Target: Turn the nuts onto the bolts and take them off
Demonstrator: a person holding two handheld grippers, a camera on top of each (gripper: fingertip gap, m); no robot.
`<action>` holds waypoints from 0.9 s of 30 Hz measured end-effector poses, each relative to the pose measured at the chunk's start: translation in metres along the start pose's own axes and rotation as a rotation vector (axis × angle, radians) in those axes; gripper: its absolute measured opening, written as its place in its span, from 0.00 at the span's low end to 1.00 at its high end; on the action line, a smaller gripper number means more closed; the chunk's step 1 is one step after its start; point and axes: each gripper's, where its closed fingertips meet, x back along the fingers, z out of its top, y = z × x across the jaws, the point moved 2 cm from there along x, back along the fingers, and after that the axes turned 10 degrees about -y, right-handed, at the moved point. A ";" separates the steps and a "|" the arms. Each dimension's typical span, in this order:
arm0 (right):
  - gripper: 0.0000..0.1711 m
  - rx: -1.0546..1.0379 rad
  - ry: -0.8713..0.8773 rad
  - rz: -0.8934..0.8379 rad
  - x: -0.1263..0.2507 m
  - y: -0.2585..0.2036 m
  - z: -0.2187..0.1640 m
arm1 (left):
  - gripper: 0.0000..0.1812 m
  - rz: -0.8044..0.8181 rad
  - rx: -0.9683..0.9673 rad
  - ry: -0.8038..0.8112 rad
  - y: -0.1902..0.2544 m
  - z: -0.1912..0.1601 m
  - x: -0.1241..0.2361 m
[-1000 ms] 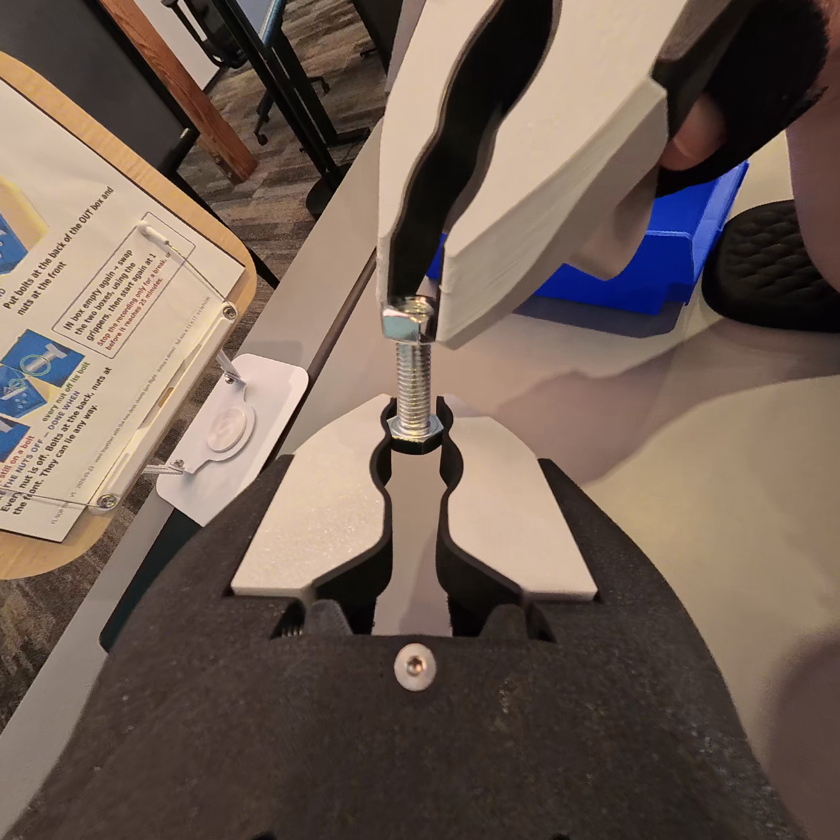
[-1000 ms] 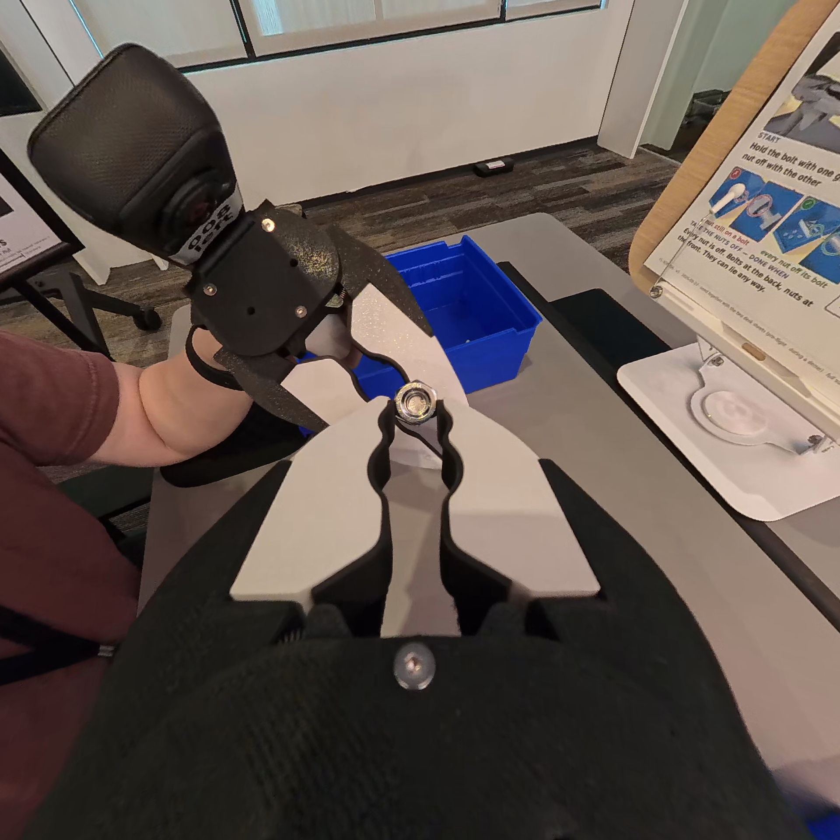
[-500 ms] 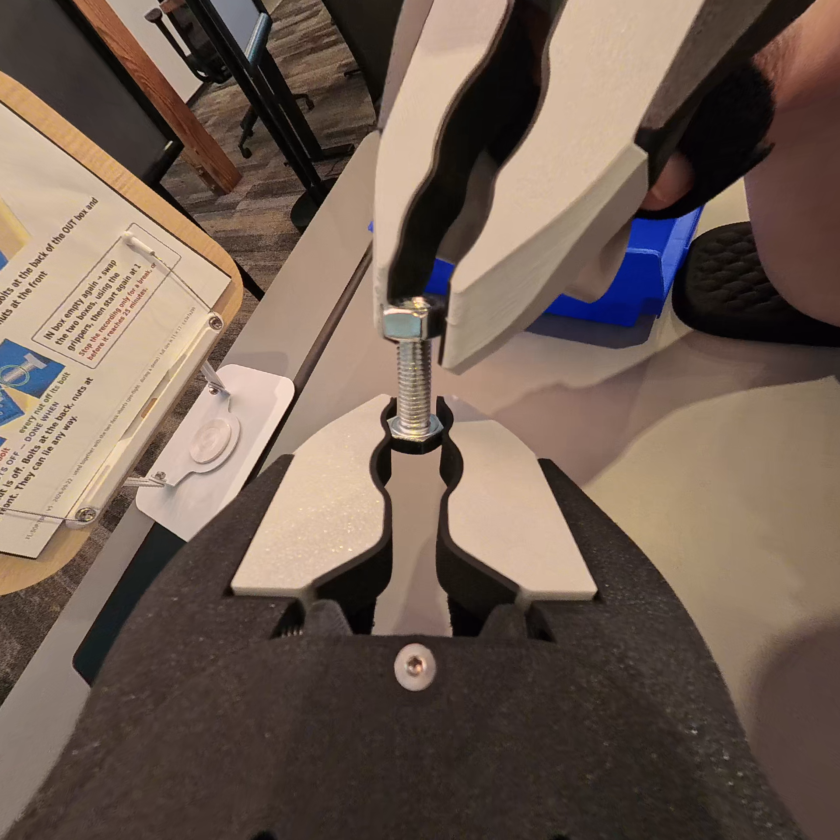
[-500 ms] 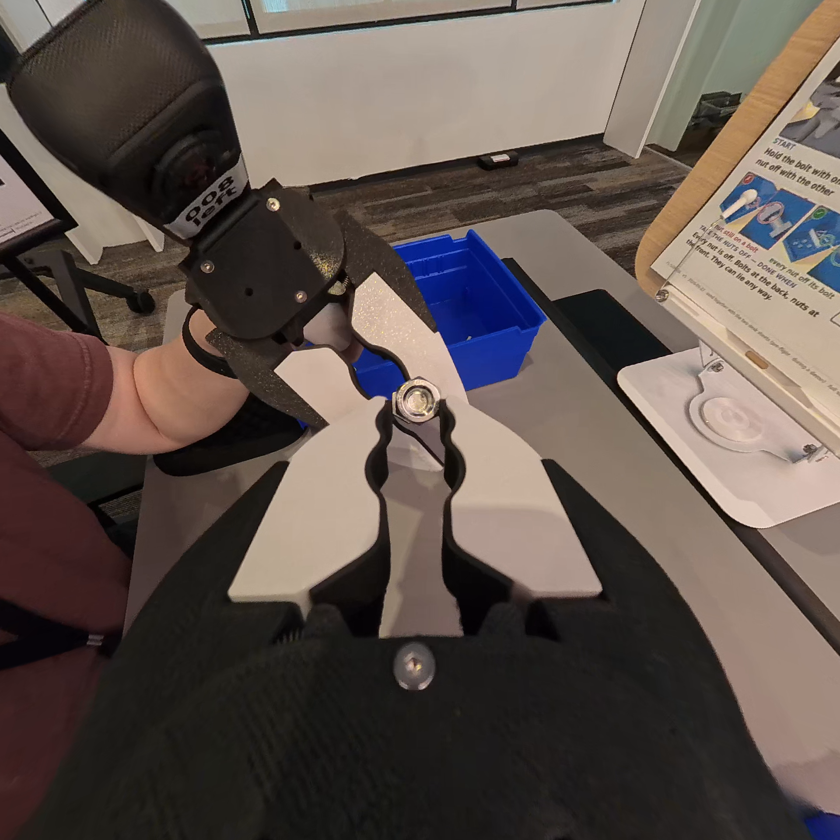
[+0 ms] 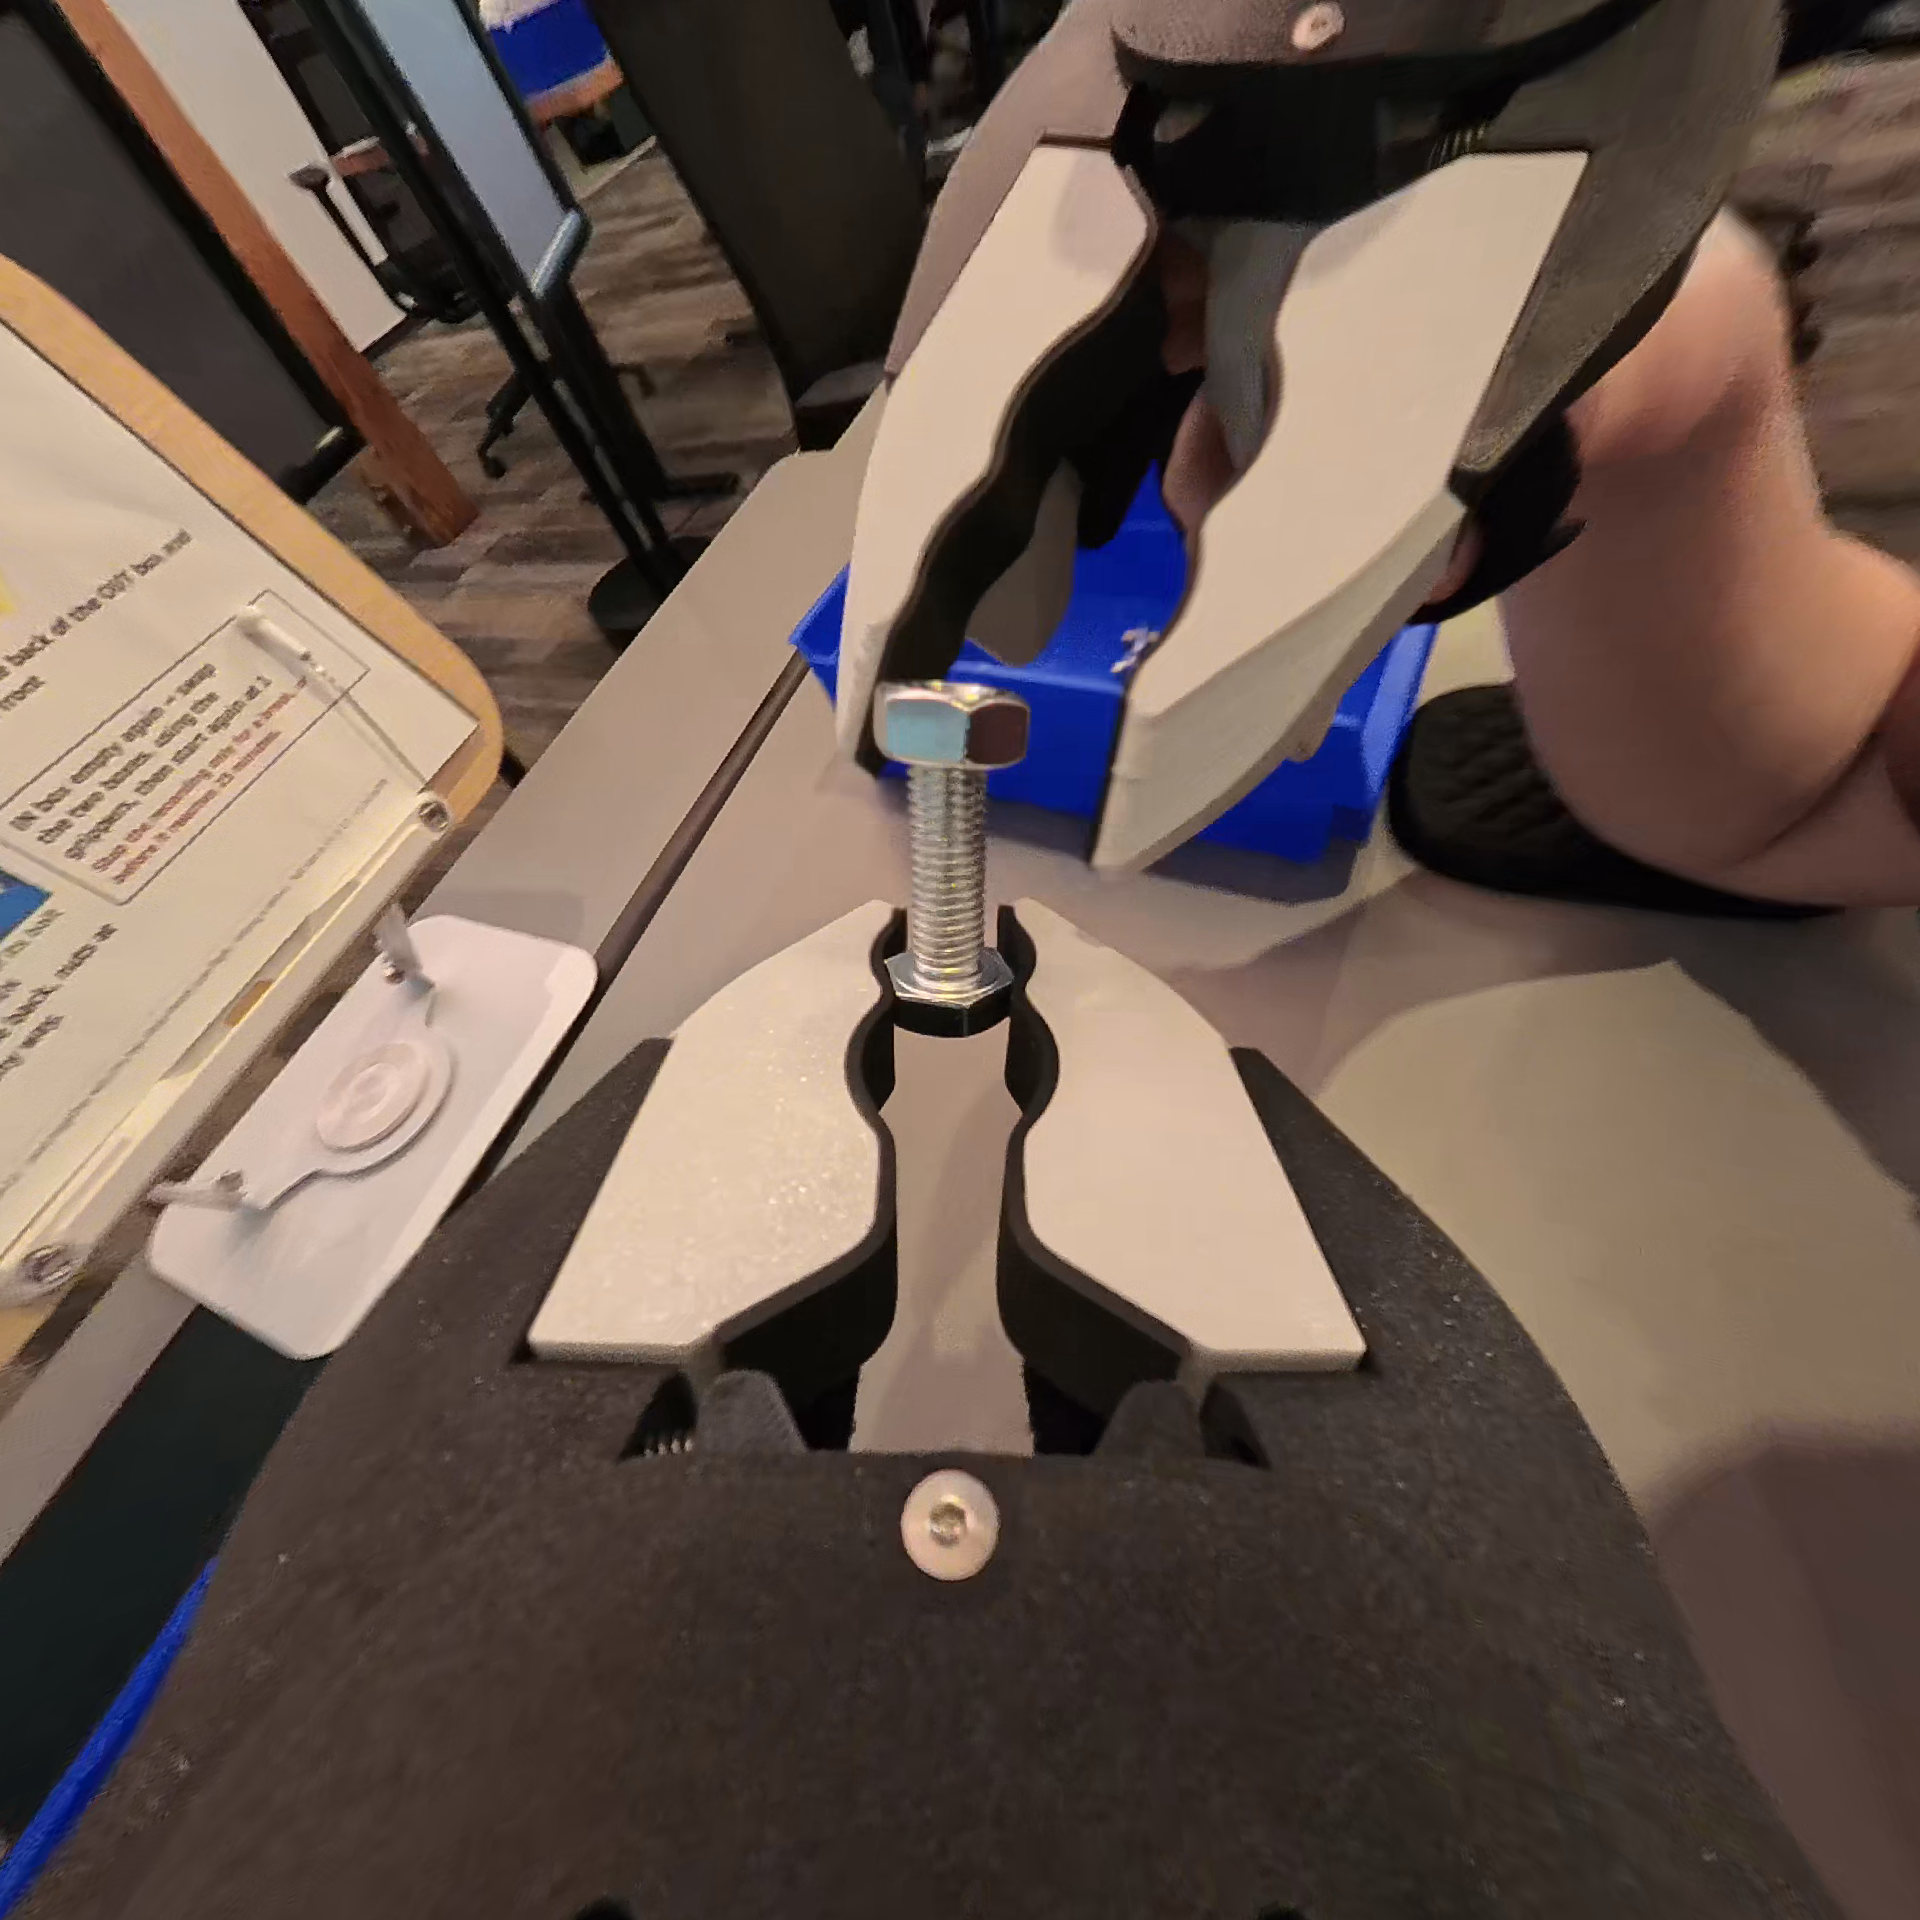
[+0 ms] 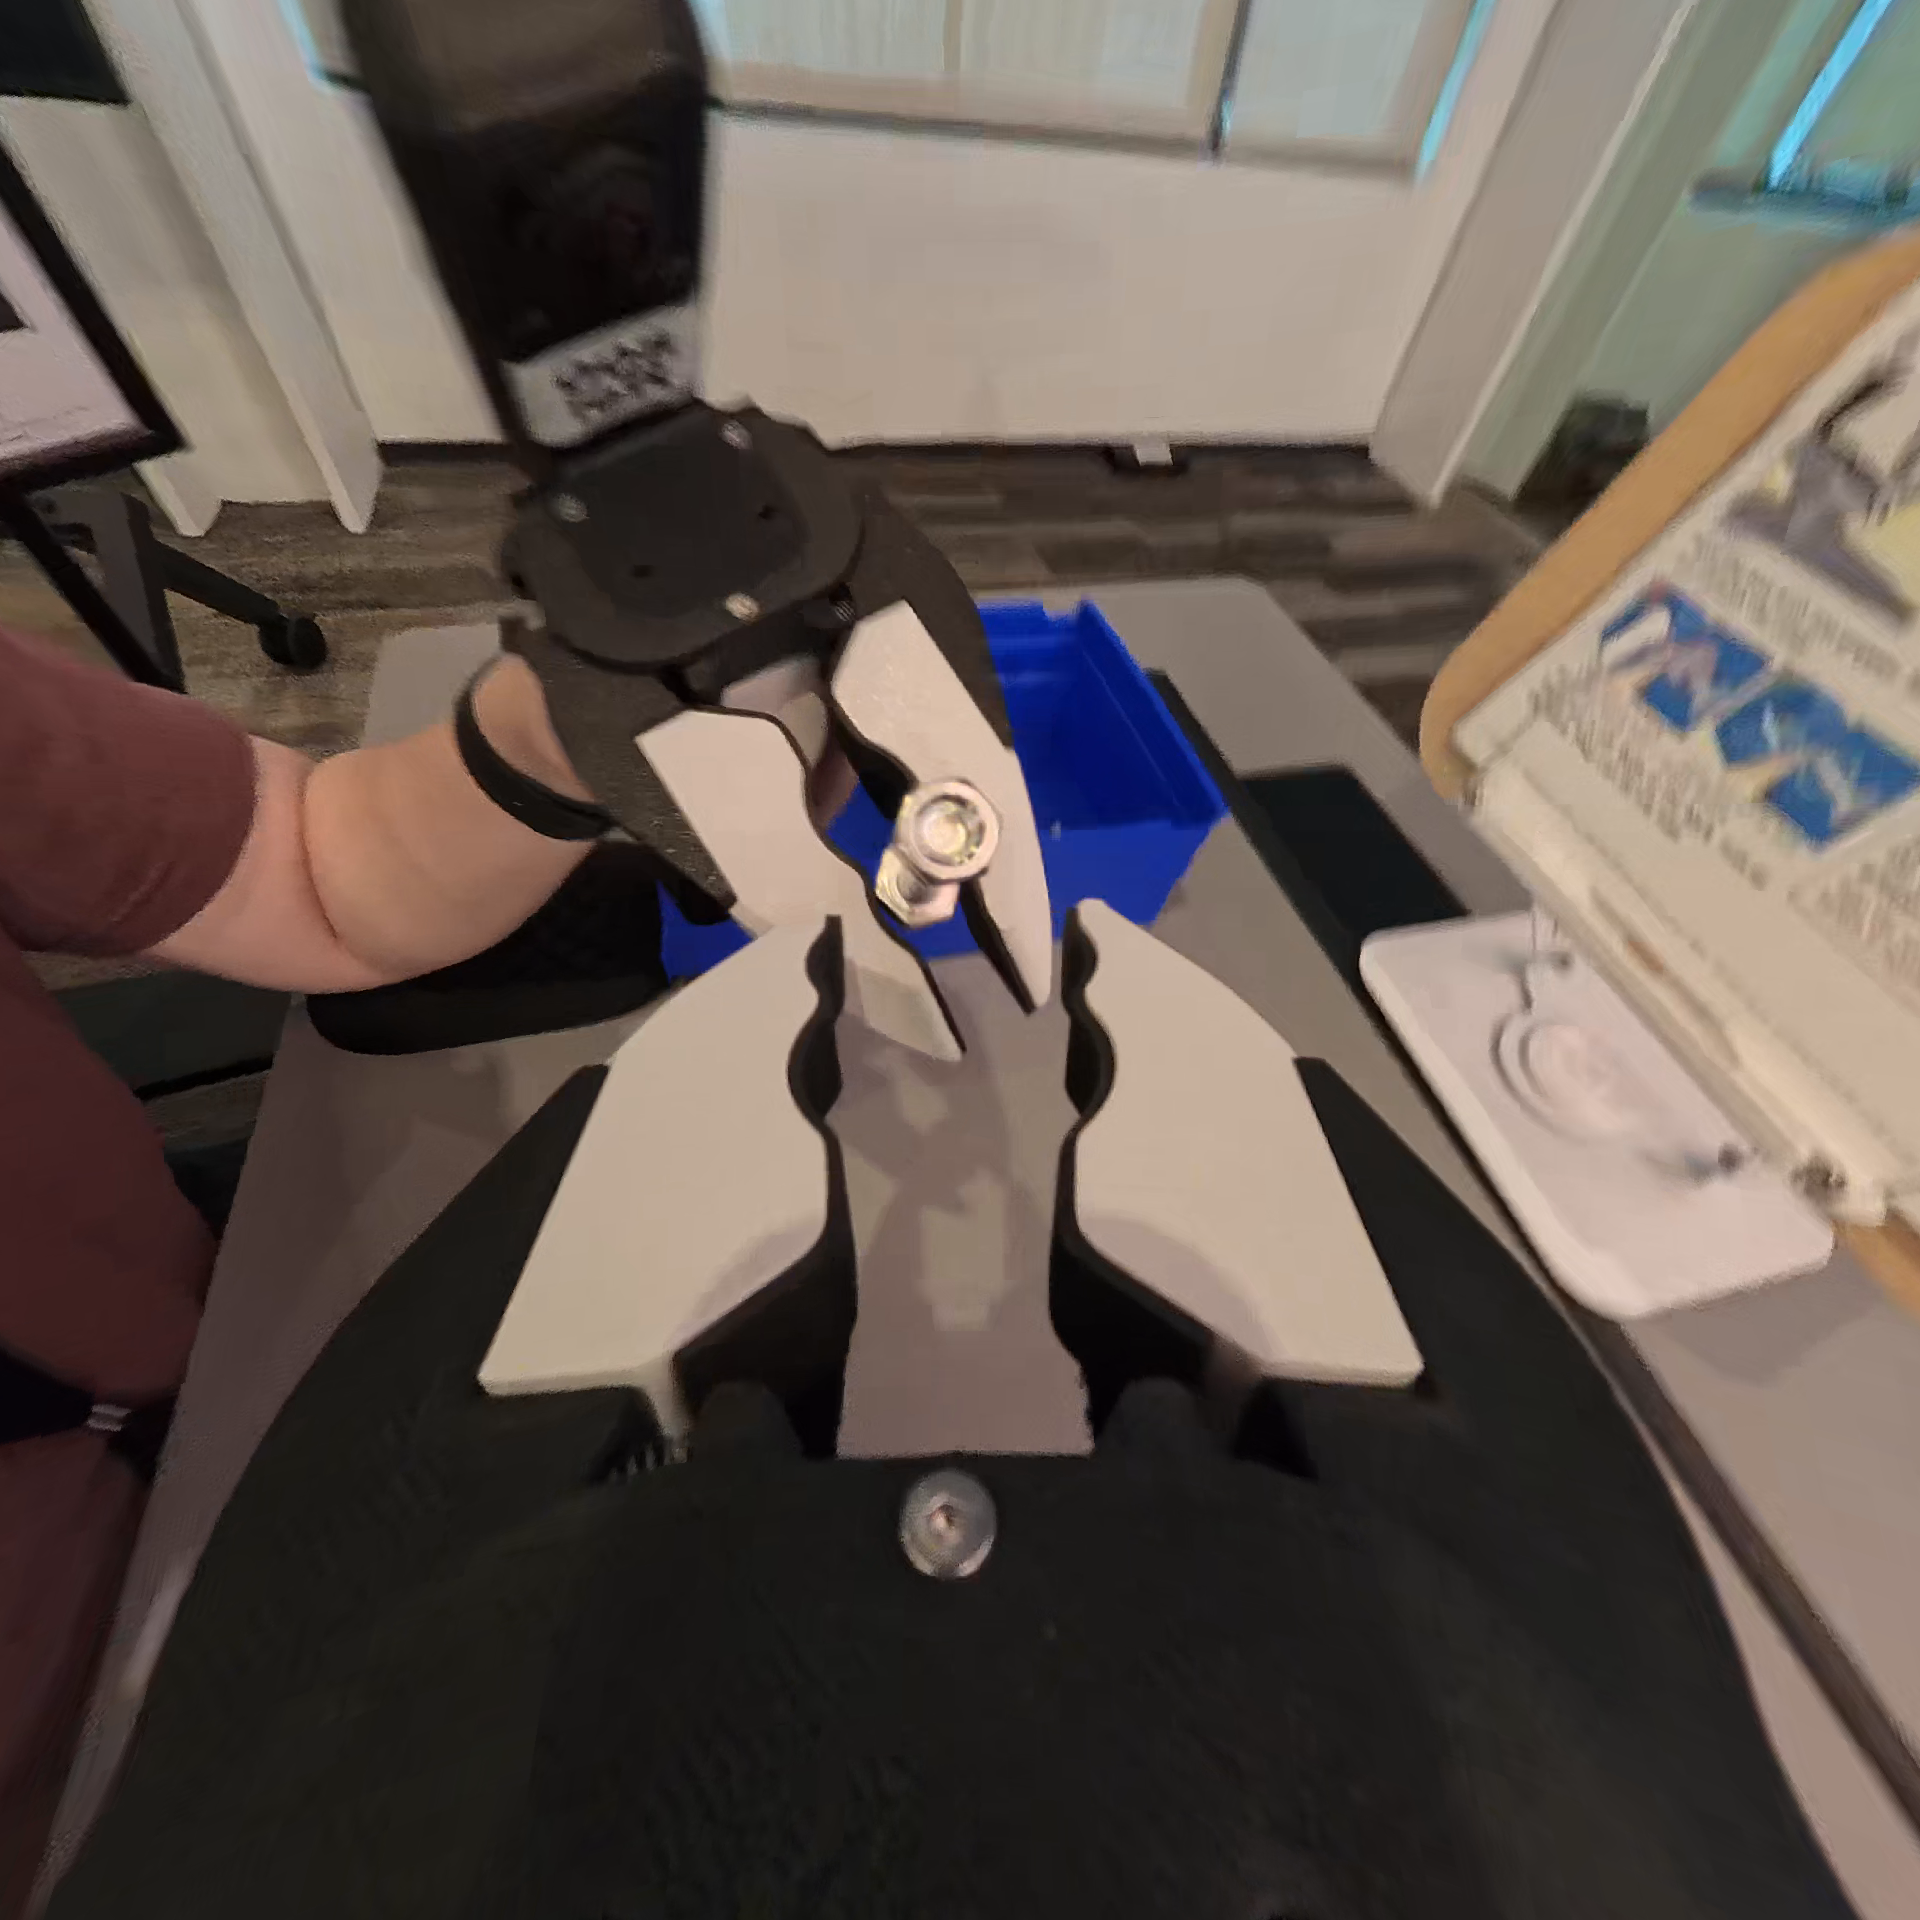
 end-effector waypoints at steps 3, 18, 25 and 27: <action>0.25 0.146 0.201 0.057 0.020 -0.014 0.022 | 0.09 -0.151 0.027 0.101 0.013 0.011 0.009; 0.19 0.208 0.456 0.345 0.036 -0.046 0.037 | 0.09 -0.476 -0.002 0.289 0.056 0.034 0.027; 0.21 0.226 0.480 0.323 0.038 -0.047 0.039 | 0.09 -0.495 -0.010 0.323 0.059 0.037 0.034; 0.21 0.230 0.478 0.310 0.036 -0.048 0.040 | 0.09 -0.480 -0.011 0.326 0.057 0.037 0.034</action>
